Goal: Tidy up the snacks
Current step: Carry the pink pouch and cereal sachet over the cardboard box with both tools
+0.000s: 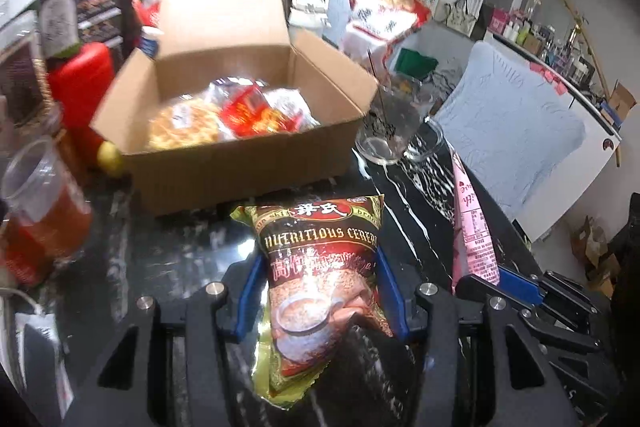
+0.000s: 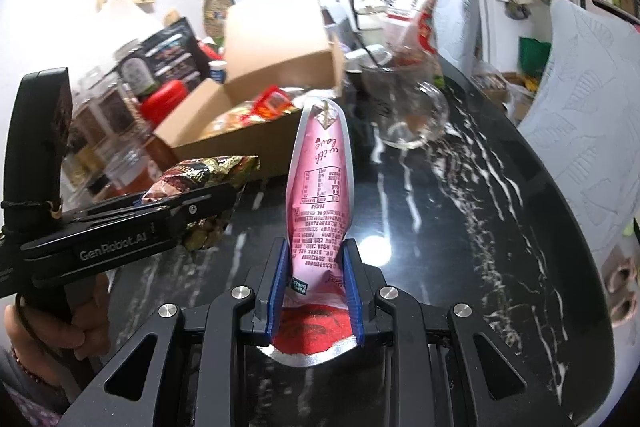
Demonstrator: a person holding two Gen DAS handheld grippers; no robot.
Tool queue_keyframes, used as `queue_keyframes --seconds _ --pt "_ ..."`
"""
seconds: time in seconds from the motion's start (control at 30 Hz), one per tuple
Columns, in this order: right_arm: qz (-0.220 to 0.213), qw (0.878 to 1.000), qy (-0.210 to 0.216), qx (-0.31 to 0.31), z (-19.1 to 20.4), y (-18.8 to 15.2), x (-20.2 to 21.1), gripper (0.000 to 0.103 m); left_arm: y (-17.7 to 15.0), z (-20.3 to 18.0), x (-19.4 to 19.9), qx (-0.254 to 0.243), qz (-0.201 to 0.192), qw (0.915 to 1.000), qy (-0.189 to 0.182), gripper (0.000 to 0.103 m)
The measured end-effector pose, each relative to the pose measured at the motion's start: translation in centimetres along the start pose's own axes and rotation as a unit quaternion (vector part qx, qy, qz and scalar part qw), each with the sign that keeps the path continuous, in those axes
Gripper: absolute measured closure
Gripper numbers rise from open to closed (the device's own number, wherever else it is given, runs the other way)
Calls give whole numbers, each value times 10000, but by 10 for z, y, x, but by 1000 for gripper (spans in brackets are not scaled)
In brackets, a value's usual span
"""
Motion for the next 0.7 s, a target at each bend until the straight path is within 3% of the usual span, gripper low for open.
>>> queue_keyframes --seconds 0.23,0.43,0.7 --pt "-310 9987 353 190 34 16 7 77 20 21 37 -53 -518 9985 178 52" --pt "-602 9956 594 399 55 49 3 77 57 38 60 -57 -1078 9939 245 52" --pt "-881 9904 797 707 70 104 -14 77 113 59 57 -100 -1576 9870 294 52"
Point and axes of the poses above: each gripper's, at about its wrist camera, not at the fingertips, and x roughly against the way its jaws point, z to its left, y to its top, the point moved 2 cm from there along -x, roughly the way its jaws point, and after that the axes turned 7 degrees about -z, right-handed, at the moved point
